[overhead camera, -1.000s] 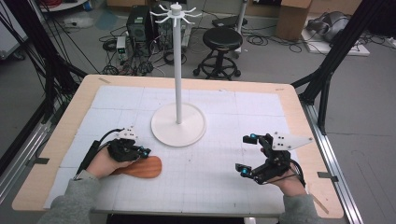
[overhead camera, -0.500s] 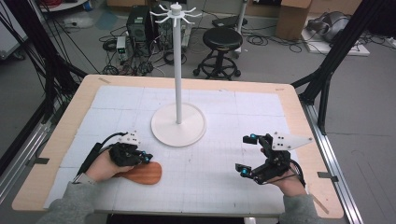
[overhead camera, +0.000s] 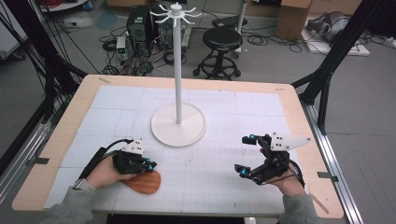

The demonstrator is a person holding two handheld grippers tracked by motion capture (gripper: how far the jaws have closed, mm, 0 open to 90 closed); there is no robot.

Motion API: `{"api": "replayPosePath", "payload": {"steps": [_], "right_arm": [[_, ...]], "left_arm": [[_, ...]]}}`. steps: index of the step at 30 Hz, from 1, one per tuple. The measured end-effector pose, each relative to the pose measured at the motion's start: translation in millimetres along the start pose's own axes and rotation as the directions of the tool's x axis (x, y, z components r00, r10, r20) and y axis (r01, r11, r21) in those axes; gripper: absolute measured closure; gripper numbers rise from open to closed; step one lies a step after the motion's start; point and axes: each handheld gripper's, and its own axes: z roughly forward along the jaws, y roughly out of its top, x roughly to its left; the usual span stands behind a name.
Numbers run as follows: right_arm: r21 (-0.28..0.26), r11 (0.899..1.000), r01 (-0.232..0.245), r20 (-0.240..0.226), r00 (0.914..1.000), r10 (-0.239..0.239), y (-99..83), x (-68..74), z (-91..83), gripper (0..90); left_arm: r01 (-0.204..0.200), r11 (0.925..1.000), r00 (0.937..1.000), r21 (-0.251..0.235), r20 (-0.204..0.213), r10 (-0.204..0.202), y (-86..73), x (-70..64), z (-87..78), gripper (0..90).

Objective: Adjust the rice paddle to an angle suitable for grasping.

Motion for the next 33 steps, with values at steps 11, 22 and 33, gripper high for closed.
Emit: {"api": "replayPosePath", "payload": {"steps": [11, 22, 33], "right_arm": [[0.005, 1.0, 0.0, -0.004, 1.0, 0.0, 0.0, 1.8, 0.0, 0.1], [-0.004, 1.0, 0.001, -0.003, 1.0, -0.001, 0.4, 1.6, -1.5, 0.1], [0.001, 1.0, 0.002, -0.004, 1.0, -0.002, 0.0, 1.1, -0.6, 0.1]], "left_arm": [[0.005, 0.9992, 0.9974, -0.04, 0.072, -0.002, -9.3, -12.0, -0.7, 89.6], [-0.008, 0.994, 0.9989, -0.109, 0.046, 0.013, -9.5, -15.5, -14.9, 89.6], [0.012, 0.9811, 0.9999, -0.193, 0.011, -0.01, -43.8, -19.7, -58.4, 89.6]]}}
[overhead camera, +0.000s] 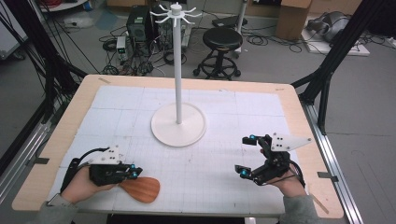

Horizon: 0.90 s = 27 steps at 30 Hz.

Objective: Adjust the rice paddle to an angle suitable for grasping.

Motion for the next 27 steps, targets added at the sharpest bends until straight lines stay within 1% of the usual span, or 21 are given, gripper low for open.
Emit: {"api": "replayPosePath", "payload": {"steps": [1, 2, 3, 4, 5, 6, 7, 8, 11, 16, 17, 19, 20, 21, 23, 25, 27], "right_arm": [[0.005, 1.0, -0.003, 0.002, 1.0, 0.003, -0.2, -0.2, 0.8, 0.1], [0.009, 1.0, -0.005, 0.001, 1.0, 0.005, -0.4, -0.1, 1.1, 0.1], [0.009, 1.0, -0.005, 0.001, 1.0, 0.005, -0.4, -0.1, 1.1, 0.1], [0.01, 1.0, -0.006, 0.001, 1.0, 0.006, -0.7, -0.3, 2.0, 0.1], [0.01, 1.0, -0.006, 0.001, 1.0, 0.006, -0.7, -0.3, 2.0, 0.1], [0.012, 1.0, -0.011, 0.003, 0.9999, 0.011, -0.9, -0.7, 2.4, 0.1], [0.015, 1.0, -0.009, 0.003, 1.0, 0.009, -1.2, -1.2, 2.4, 0.1], [0.017, 1.0, -0.011, 0.003, 0.9999, 0.011, -1.3, -1.3, 2.5, 0.1], [0.016, 1.0, -0.011, 0.002, 0.9999, 0.011, -1.4, -1.5, 2.6, 0.1], [0.014, 1.0, -0.011, 0.002, 0.9999, 0.011, -1.4, -1.5, 2.2, 0.1], [0.009, 1.0, -0.01, 0.002, 0.9999, 0.01, -1.2, -1.4, 1.7, 0.1], [0.008, 1.0, -0.011, 0.004, 0.9999, 0.011, -1.2, -1.6, 1.1, 0.1], [0.004, 1.0, -0.011, 0.006, 0.9999, 0.011, -1.3, -2.3, 0.6, 0.1], [0.004, 1.0, -0.011, 0.006, 0.9999, 0.011, -1.3, -2.3, 0.6, 0.1], [0.009, 1.0, -0.016, 0.006, 0.9999, 0.015, -1.5, -2.2, 0.7, 0.1], [0.015, 1.0, -0.011, 0.004, 0.9999, 0.011, -1.5, -1.7, 2.3, 0.1], [0.014, 1.0, -0.01, 0.001, 0.9999, 0.01, -1.5, -1.7, 2.9, 0.1]], "left_arm": [[-0.002, 1.0, 0.9999, 0.001, -0.016, 0.002, -7.2, -2.0, -9.0, 89.6], [-0.001, 1.0, 0.9998, -0.001, -0.022, 0.001, -10.5, -2.8, -13.5, 89.6], [-0.001, 1.0, 0.9998, -0.001, -0.022, 0.001, -10.5, -2.8, -13.5, 89.6], [0.008, 0.9999, 0.9995, -0.008, -0.03, -0.009, -17.1, -4.1, -20.8, 89.6], [0.008, 0.9999, 0.9995, -0.008, -0.03, -0.009, -17.1, -4.1, -20.8, 89.6], [0.016, 0.9998, 0.9987, -0.007, -0.049, -0.016, -23.5, -5.2, -25.5, 89.6], [0.023, 0.9997, 0.9985, -0.007, -0.051, -0.023, -26.3, -6.0, -26.9, 89.5], [0.016, 0.9999, 0.9984, -0.005, -0.053, -0.017, -28.5, -6.8, -28.3, 89.5], [0.011, 0.9999, 0.9982, 0.007, -0.06, -0.011, -32.4, -7.7, -31.1, 89.5], [0.021, 0.9996, 0.9984, 0.021, -0.052, -0.02, -35.8, -8.4, -33.8, 89.5], [0.02, 0.9995, 0.9989, 0.025, -0.043, -0.019, -38.4, -9.2, -36.3, 89.5], [0.022, 0.9993, 0.9986, 0.03, -0.048, -0.021, -40.1, -9.0, -37.5, 89.5], [0.035, 0.9985, 0.9981, 0.042, -0.052, -0.032, -44.5, -7.7, -38.9, 89.5], [0.035, 0.9985, 0.9981, 0.042, -0.052, -0.032, -44.5, -7.7, -38.9, 89.5], [0.049, 0.9973, 0.9974, 0.056, -0.056, -0.046, -48.7, -5.9, -39.4, 89.5], [0.052, 0.9954, 0.9964, 0.08, -0.071, -0.046, -51.7, -3.3, -38.6, 89.5], [0.053, 0.9951, 0.9963, 0.084, -0.072, -0.047, -51.9, -3.3, -37.8, 89.5]]}}
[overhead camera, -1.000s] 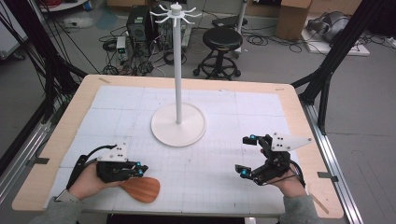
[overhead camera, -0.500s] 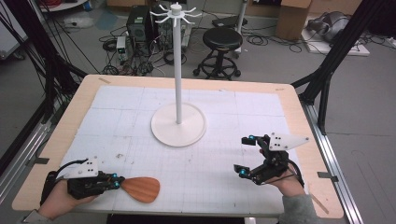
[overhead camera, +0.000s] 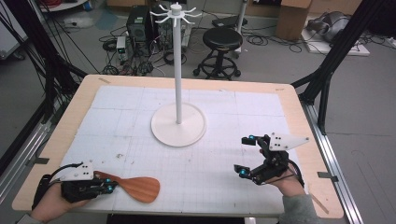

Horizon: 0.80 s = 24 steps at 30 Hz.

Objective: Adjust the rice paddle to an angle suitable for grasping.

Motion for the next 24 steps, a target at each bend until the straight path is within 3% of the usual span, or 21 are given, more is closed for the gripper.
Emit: {"api": "replayPosePath", "payload": {"steps": [14, 24], "right_arm": [[0.008, 1.0, -0.001, 0.004, 1.0, 0.001, -0.6, -1.1, 0.4, 0.1], [0.016, 1.0, 0.006, 0.005, 1.0, -0.006, -0.8, -0.7, 1.7, 0.1]], "left_arm": [[0.002, 1.0, 1.0, 0.0, -0.001, -0.002, 8.8, 10.1, 9.8, 89.5], [0.014, 0.9999, 0.9991, 0.01, -0.04, -0.013, 18.6, 12.9, 18.2, 89.5]]}}
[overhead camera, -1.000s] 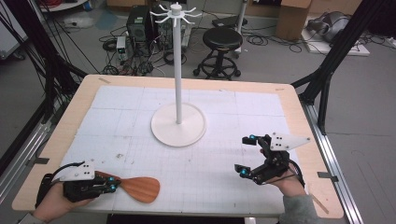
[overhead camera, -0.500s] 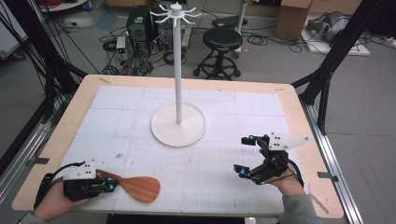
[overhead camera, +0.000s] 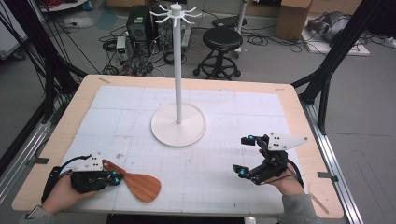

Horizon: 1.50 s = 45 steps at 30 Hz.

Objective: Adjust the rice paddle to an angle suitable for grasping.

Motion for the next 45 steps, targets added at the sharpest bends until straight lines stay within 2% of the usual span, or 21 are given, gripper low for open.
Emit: {"api": "replayPosePath", "payload": {"steps": [10, 15, 20, 29, 35, 36, 37, 38, 39, 41, 43, 45], "right_arm": [[0.003, 1.0, -0.002, 0.007, 1.0, 0.002, -0.2, -0.5, 0.1, 0.1], [0.003, 1.0, 0.0, 0.008, 1.0, 0.0, -0.2, -1.3, -0.4, 0.1], [0.008, 1.0, -0.006, 0.003, 1.0, 0.006, -0.2, -0.7, 0.9, 0.1], [0.011, 1.0, -0.004, 0.005, 1.0, 0.004, -0.4, -1.5, 1.3, 0.1], [0.011, 1.0, -0.007, 0.004, 1.0, 0.007, -0.5, -1.4, 0.8, 0.1], [0.012, 1.0, -0.008, 0.003, 1.0, 0.008, -0.5, -1.3, 0.8, 0.1], [0.01, 1.0, -0.004, 0.003, 1.0, 0.004, -0.5, -1.5, 1.0, 0.1], [0.008, 1.0, -0.001, 0.002, 1.0, 0.001, -0.4, -1.7, 1.3, 0.1], [0.01, 1.0, -0.002, 0.002, 1.0, 0.002, -0.5, -1.7, 1.0, 0.1], [0.011, 1.0, -0.002, 0.002, 1.0, 0.002, -0.7, -2.0, 0.8, 0.1], [0.01, 1.0, -0.007, 0.005, 1.0, 0.007, -1.2, -2.5, 0.6, 0.1], [0.011, 1.0, -0.006, 0.003, 1.0, 0.006, -1.2, -2.2, 1.1, 0.1]], "left_arm": [[0.009, 1.0, 0.9995, 0.002, -0.032, -0.009, 15.7, 7.1, 16.3, 89.1], [0.044, 0.999, 0.9986, 0.003, -0.028, -0.044, 22.3, 10.3, 23.5, 89.4], [0.052, 0.9987, 0.9978, 0.002, -0.043, -0.051, 28.2, 10.5, 30.2, 89.5], [0.041, 0.9992, 0.9984, 0.001, -0.039, -0.041, 45.7, 9.1, 52.2, 89.5], [0.033, 0.9994, 0.9983, 0.001, -0.049, -0.033, 48.1, 7.9, 54.3, 89.5], [0.036, 0.9993, 0.9985, -0.002, -0.041, -0.036, 48.4, 7.6, 53.7, 89.5], [0.022, 0.9996, 0.9989, -0.018, -0.041, -0.022, 48.8, 6.3, 52.7, 89.5], [0.005, 0.9993, 0.999, -0.038, -0.045, -0.007, 49.9, 3.9, 51.1, 89.5], [-0.007, 0.9973, 0.9995, -0.073, -0.031, 0.005, 53.3, -1.3, 47.4, 89.5], [-0.011, 0.9962, 0.9997, -0.086, -0.024, 0.009, 54.9, -4.4, 46.4, 89.5], [-0.012, 0.9945, 0.9998, -0.104, 0.014, 0.013, 59.1, -15.6, 49.1, 89.5], [0.011, 0.9949, 0.9988, -0.1, 0.049, -0.006, 62.3, -22.5, 55.6, 89.3]]}}
